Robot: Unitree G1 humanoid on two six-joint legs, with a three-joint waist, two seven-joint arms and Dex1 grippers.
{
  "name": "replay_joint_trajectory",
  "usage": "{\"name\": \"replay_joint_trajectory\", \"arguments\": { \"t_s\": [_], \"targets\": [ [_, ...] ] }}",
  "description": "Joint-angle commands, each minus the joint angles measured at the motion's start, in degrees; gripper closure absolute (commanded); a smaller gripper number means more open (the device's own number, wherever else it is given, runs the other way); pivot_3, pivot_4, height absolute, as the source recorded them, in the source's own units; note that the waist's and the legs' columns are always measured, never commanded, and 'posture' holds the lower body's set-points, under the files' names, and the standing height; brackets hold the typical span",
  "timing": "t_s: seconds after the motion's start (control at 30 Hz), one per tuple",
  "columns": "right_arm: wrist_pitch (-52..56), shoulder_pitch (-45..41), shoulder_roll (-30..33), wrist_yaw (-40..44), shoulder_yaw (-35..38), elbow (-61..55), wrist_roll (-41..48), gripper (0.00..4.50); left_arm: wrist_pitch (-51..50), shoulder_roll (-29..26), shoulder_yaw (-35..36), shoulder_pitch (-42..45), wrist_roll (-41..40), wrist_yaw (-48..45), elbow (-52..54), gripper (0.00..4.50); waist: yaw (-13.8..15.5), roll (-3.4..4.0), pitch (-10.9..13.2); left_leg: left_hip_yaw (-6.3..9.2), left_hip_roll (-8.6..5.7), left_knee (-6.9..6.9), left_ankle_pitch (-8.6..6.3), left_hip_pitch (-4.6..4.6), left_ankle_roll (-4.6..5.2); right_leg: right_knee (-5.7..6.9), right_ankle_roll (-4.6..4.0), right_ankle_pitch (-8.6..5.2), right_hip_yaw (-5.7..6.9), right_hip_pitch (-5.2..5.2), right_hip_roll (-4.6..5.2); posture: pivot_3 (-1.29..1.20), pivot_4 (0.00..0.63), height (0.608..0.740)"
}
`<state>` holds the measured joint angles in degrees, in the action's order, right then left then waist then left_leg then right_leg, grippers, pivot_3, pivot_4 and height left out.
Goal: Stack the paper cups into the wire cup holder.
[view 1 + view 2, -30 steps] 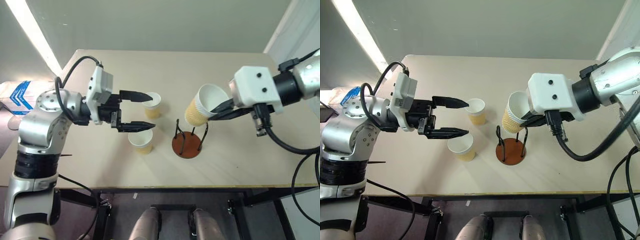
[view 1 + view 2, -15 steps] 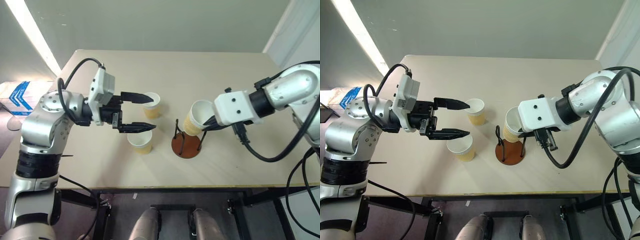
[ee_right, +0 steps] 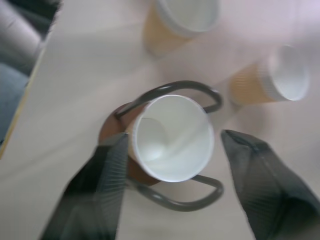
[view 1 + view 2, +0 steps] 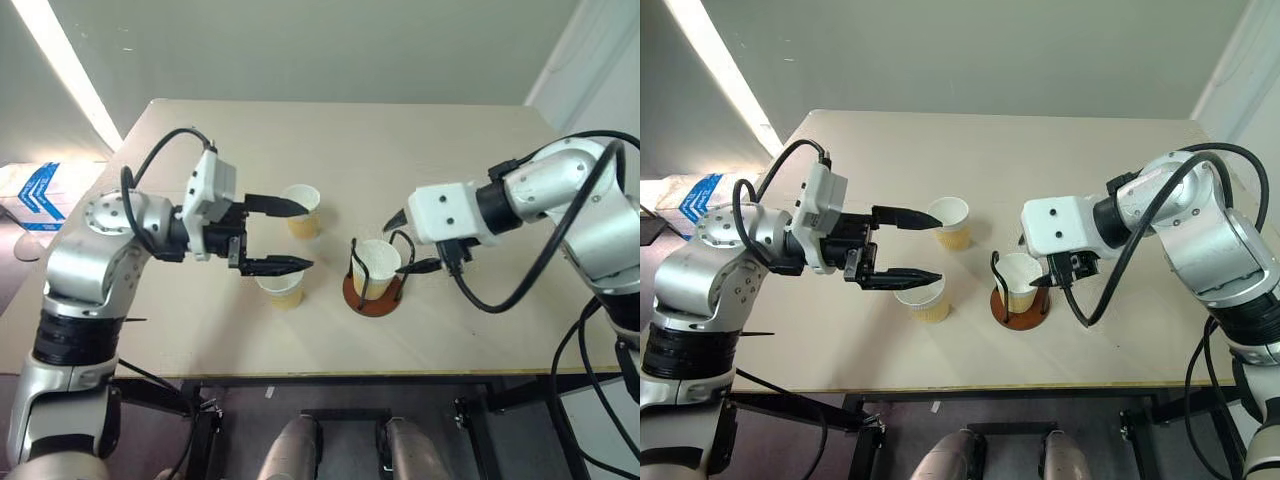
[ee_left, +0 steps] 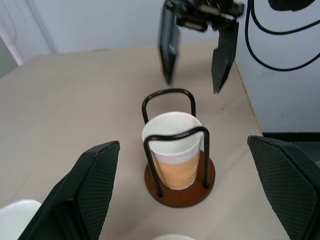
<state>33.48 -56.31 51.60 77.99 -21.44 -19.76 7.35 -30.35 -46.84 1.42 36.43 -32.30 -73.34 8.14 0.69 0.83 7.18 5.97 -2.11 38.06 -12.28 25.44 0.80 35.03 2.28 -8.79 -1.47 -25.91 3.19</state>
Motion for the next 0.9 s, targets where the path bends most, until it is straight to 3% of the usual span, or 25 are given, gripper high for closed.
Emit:
{"name": "replay_joint_trajectory", "arguments": {
  "t_s": [0.03, 0.27, 0.5, 0.7, 0.9],
  "targets": [
    [7.8, 0.1, -0.7, -5.1, 9.7, -1.0, 4.2, 1.50, -0.3, -1.5, 1.1, -0.6, 1.8, 4.2, 5.3, 0.00, 0.1, 0.00, 0.0, 0.00, -0.01, 0.01, 0.02, 0.00, -0.03, -0.01, 0.00, 0.00, 0.00, 0.01, 0.00, 0.00, 0.150, 0.740],
    [23.5, 2.2, 1.6, -8.1, 23.4, -2.6, 15.8, 1.50, -6.0, -10.0, 2.2, -4.0, 1.8, 6.7, 17.9, 0.00, 0.1, -0.01, 0.0, -0.04, -0.02, -0.04, 0.13, 0.00, -0.37, -0.07, 0.00, -0.02, -0.03, 0.01, -0.01, 0.00, 0.150, 0.740],
    [27.2, 6.2, 4.0, -8.2, 28.1, -4.6, 24.7, 1.50, -3.4, -21.7, -1.7, -10.2, 10.9, 5.6, 21.5, 0.00, -0.1, 0.03, 0.0, -0.03, 0.00, -0.16, -0.01, -0.12, -0.33, -0.04, -0.03, -0.12, -0.11, 0.00, -0.06, 0.00, 0.150, 0.740],
    [27.5, 7.1, 5.5, -9.9, 27.7, -4.7, 28.1, 1.50, 1.1, -23.9, -3.8, -15.6, 15.7, 4.7, 20.0, 0.00, -0.2, 0.05, 0.0, 0.03, -0.01, -0.24, -0.18, -0.15, -0.47, 0.02, -0.12, -0.16, -0.13, -0.03, -0.07, 0.00, 0.150, 0.740],
    [27.2, 6.5, 6.5, -11.5, 26.9, -4.7, 30.2, 1.50, 7.2, -21.3, -9.1, -14.3, 21.8, 4.7, 15.9, 0.00, -0.1, 0.04, 0.0, 0.03, -0.01, -0.25, -0.28, -0.12, -0.58, 0.02, -0.21, -0.20, -0.12, -0.06, -0.06, 0.00, 0.150, 0.740]
  ]
}}
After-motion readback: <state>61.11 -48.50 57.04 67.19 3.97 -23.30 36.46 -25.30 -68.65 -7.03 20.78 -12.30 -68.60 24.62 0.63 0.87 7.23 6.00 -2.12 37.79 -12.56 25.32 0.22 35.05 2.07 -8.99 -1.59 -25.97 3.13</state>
